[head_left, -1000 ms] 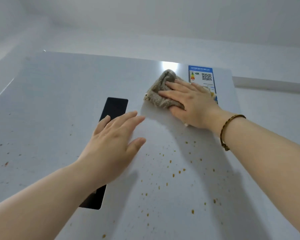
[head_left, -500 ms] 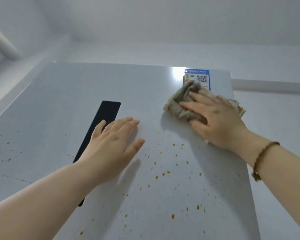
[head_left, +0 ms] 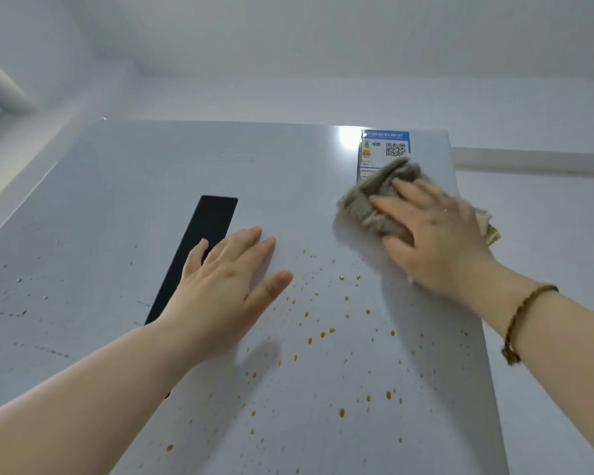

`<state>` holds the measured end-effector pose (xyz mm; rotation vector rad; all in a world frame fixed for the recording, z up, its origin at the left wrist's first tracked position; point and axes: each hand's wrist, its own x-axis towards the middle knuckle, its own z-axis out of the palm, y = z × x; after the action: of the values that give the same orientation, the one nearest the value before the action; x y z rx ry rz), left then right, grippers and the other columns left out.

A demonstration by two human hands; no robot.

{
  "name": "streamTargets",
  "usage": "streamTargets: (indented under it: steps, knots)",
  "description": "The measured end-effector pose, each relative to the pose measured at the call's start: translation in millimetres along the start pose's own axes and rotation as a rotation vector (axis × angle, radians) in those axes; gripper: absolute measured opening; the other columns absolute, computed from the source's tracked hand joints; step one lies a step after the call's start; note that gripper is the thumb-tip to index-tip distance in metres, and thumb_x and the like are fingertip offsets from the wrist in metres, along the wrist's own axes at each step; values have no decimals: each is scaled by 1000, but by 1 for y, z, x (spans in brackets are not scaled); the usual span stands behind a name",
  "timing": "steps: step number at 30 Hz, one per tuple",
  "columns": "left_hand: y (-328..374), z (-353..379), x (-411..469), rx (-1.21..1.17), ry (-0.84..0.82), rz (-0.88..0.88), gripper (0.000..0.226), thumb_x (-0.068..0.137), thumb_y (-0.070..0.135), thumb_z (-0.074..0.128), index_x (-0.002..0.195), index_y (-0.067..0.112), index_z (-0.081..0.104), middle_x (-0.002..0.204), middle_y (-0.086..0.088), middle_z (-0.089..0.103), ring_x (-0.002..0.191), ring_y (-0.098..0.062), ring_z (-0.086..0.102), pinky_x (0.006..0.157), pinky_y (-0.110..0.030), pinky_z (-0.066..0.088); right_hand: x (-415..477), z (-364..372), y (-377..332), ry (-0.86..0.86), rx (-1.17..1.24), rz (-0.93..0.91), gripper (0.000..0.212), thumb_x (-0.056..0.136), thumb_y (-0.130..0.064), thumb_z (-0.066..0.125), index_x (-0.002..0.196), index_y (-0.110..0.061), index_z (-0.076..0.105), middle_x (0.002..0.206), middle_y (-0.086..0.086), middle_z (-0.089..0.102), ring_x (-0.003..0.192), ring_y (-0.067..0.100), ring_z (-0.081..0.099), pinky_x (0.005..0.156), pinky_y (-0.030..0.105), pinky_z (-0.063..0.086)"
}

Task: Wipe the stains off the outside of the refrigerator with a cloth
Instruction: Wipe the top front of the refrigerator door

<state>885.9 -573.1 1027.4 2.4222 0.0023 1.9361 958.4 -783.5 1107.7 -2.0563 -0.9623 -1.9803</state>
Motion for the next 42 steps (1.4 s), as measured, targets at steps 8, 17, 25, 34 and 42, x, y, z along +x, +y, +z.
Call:
streamTargets:
  steps: [8, 17, 25, 34, 42]
  knots:
    - [-3, 2, -4, 74, -19, 43, 122, 43, 84, -29, 146, 30, 9, 154, 14, 1, 135, 5, -9, 106, -23, -19, 8, -5, 7, 19, 53, -8, 78, 64, -56, 16, 136, -35, 39, 152, -7, 24, 142, 11, 12, 112, 36, 7]
    - [-3, 0, -3, -2, -3, 41, 98, 59, 70, -7, 144, 31, 19, 154, 14, 7, 139, 2, -2, 110, -26, -14, -52, 29, -38, 203, 8, -227, 50, 75, -35, 35, 121, -29, 53, 131, 8, 55, 128, 23, 37, 105, 45, 20]
    - [-5, 0, -2, -17, 19, 57, 91, 65, 69, -4, 143, 31, 25, 153, 13, 12, 139, 0, 2, 109, -24, -13, -15, 6, -24, 54, 30, 143, 71, 71, -43, 18, 138, -30, 38, 153, -2, 24, 142, 16, 13, 113, 42, 4]
    - [-12, -1, 1, -68, 40, 80, 65, 78, 40, 12, 140, 30, 33, 152, 14, 18, 139, 1, 9, 110, -23, -11, -58, 35, -50, 156, -22, -373, 47, 72, -31, 40, 117, -28, 51, 123, 7, 62, 122, 23, 40, 99, 46, 23]
    - [-26, -8, -7, -206, 168, 152, 61, 75, 31, 19, 126, 20, 51, 133, 10, 43, 118, 8, 21, 98, 0, -9, -12, 17, -68, 15, -4, 259, 63, 79, -34, 21, 142, -32, 27, 155, -4, 14, 143, 16, 5, 113, 47, -1]
